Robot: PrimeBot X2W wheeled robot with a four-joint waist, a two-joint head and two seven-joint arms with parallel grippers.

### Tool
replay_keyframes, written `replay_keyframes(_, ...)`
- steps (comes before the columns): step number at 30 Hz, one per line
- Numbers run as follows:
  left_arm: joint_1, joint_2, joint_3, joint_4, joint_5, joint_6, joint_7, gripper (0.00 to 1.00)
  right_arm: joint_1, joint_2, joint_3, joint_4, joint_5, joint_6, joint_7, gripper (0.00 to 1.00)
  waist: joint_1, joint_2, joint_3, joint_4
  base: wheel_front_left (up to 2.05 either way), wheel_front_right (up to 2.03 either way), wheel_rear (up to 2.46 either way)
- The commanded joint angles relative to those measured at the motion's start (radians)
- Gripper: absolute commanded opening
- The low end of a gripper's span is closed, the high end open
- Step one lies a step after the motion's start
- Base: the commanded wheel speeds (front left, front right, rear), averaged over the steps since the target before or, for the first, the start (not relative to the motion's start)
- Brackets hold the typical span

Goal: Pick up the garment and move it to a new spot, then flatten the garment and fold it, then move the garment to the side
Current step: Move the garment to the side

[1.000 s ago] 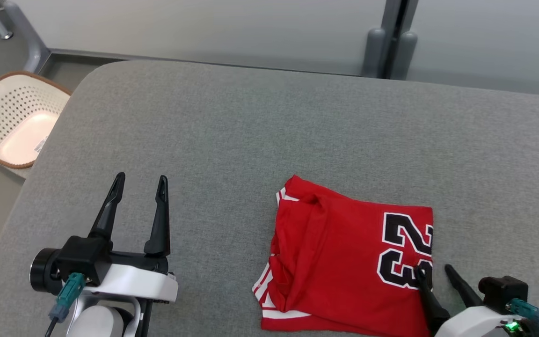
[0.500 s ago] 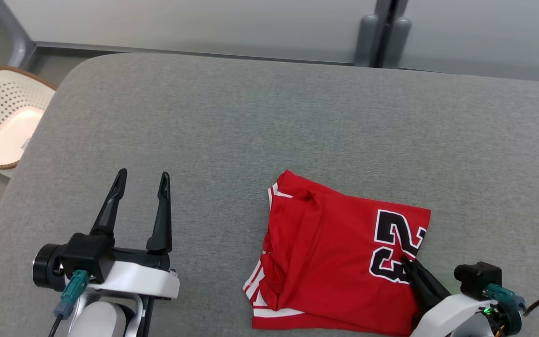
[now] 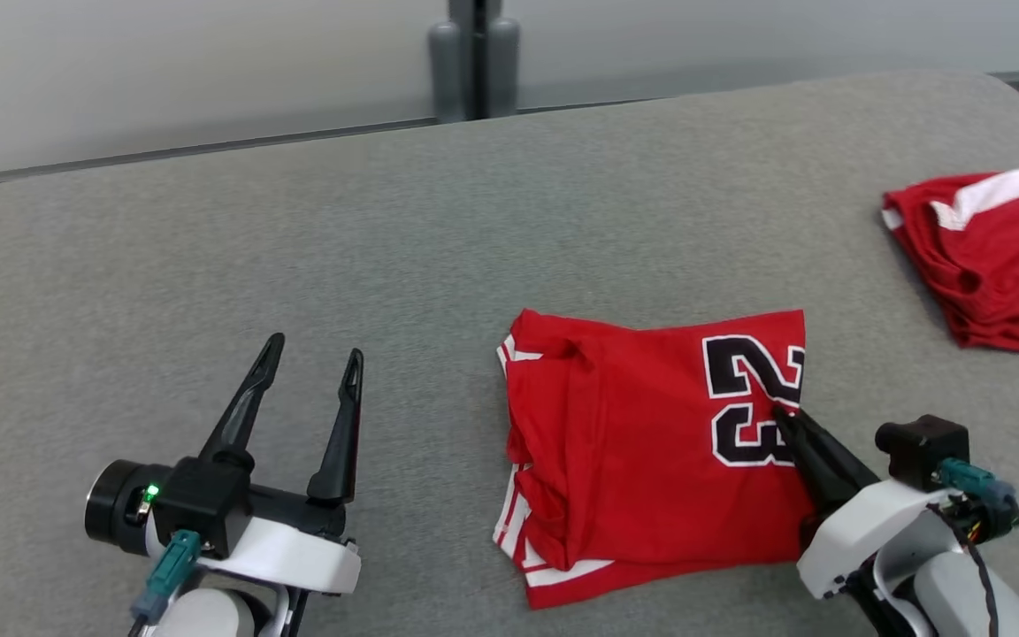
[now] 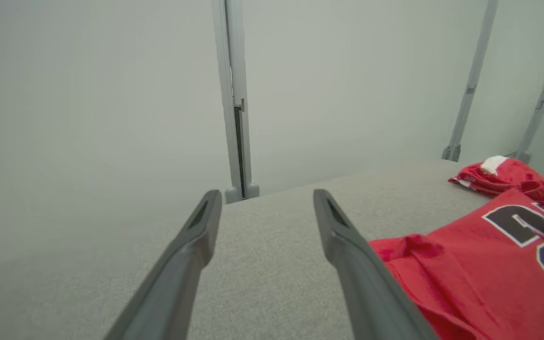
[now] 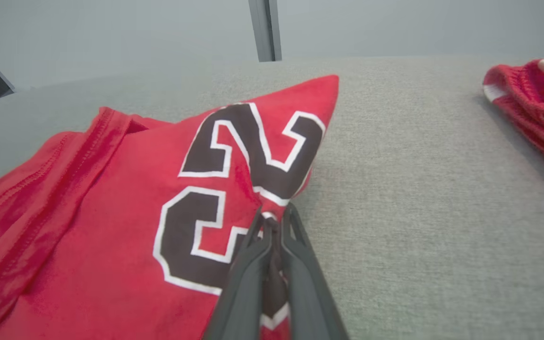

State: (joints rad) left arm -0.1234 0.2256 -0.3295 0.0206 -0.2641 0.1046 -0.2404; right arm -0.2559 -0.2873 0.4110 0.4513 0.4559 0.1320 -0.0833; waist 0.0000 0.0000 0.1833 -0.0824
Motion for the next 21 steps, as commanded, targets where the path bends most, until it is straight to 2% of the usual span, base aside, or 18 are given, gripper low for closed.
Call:
replay_keyframes(1, -0.018, 0.008, -0.001, -0.010, 0.010, -0.007, 0.004, 1.00, -0.023, -0.015, 0.002, 0.000, 0.009, -0.002, -0.011, 0.00, 0.0000, 0.0000, 0.024, -0.094, 0.00, 0.00, 0.00)
replay_keyframes(6, -0.039, 0.016, -0.011, -0.040, 0.016, -0.007, 0.025, 1.00, -0.108, -0.055, 0.024, 0.014, 0.025, -0.002, -0.028, 0.00, 0.0000, 0.0000, 0.049, -0.175, 0.00, 0.00, 0.00)
replay_keyframes(11, -0.079, 0.030, -0.026, -0.074, 0.031, -0.018, 0.050, 1.00, -0.225, -0.115, 0.032, 0.044, 0.050, -0.002, -0.055, 0.00, 0.0000, 0.0000, 0.095, -0.200, 0.00, 0.00, 0.00)
replay_keyframes(15, -0.136, 0.034, -0.050, -0.102, 0.052, -0.034, 0.072, 1.00, -0.337, -0.183, 0.012, 0.087, 0.072, -0.002, -0.085, 0.00, 0.0000, 0.0000, 0.152, -0.186, 0.00, 0.00, 0.00)
replay_keyframes(21, -0.224, 0.032, -0.088, -0.138, 0.082, -0.064, 0.096, 1.00, -0.473, -0.294, -0.039, 0.194, 0.100, -0.002, -0.123, 0.00, 0.0000, 0.0000, 0.238, -0.126, 0.00, 0.00, 0.00)
